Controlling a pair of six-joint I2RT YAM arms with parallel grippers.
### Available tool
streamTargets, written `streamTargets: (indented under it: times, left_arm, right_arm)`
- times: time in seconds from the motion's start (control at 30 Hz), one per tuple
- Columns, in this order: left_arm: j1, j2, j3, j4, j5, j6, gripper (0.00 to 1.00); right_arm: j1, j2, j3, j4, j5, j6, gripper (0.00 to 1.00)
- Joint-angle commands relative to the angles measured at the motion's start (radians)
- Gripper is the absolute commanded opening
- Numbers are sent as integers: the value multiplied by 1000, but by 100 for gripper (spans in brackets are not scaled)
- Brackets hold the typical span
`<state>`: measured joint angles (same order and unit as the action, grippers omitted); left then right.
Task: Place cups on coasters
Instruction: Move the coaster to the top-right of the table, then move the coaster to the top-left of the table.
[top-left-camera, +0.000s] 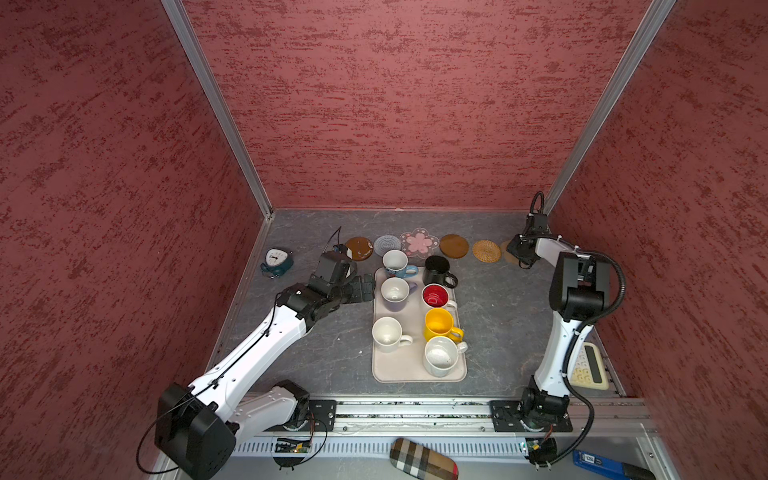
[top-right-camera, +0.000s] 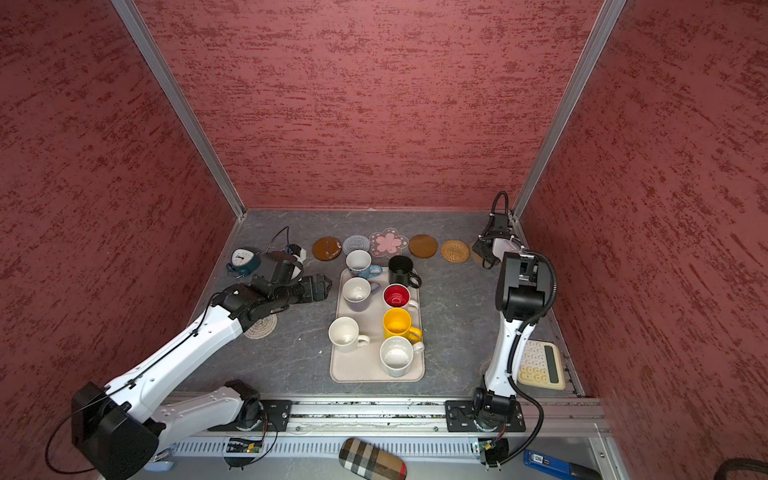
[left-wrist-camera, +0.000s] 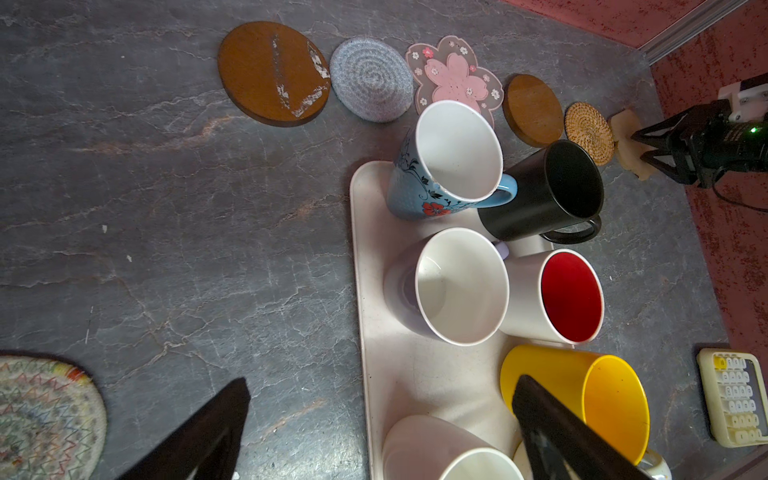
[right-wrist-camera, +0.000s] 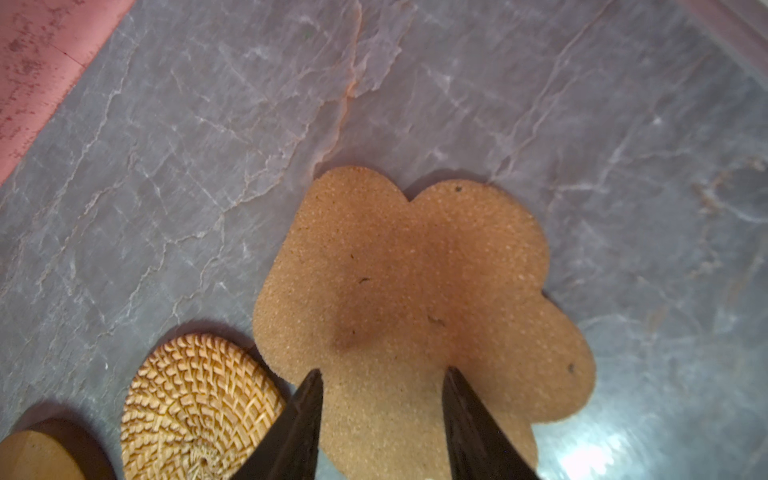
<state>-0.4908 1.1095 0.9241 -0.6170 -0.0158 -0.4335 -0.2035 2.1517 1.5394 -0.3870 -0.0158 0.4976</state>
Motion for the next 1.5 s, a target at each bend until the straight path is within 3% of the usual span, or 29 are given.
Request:
streamTargets:
  times: [0.0,0.23,0.47,0.7,1.0,1.17,1.47]
  left_arm:
    - [8,-24,-15,-15,7,-7,99]
    - [8,-56,-46,-17,15,-3,99]
    - [24,-52,-2,-81,29,24,99]
    - [128,-90,55,-168,152,35,99]
    - [253,-139,158,-354,141,21,99]
    - [335,-160,143,-410,178,-30,99]
    - [467,-151,40,-461,77,-213,99]
  right_arm:
    - [4,-11,-48,-84,-1,8,49]
    - [4,-23,-49,-93,15,1,50]
    - [1,-2,83,-145,28,1,55]
    - [3,-93,116,-122,-63,10,59]
    - [41,-361,-144,69,-193,4,61]
    - [78,-540,-386,235,-250,34,61]
    - [165,-780,-688,404,-279,94,59]
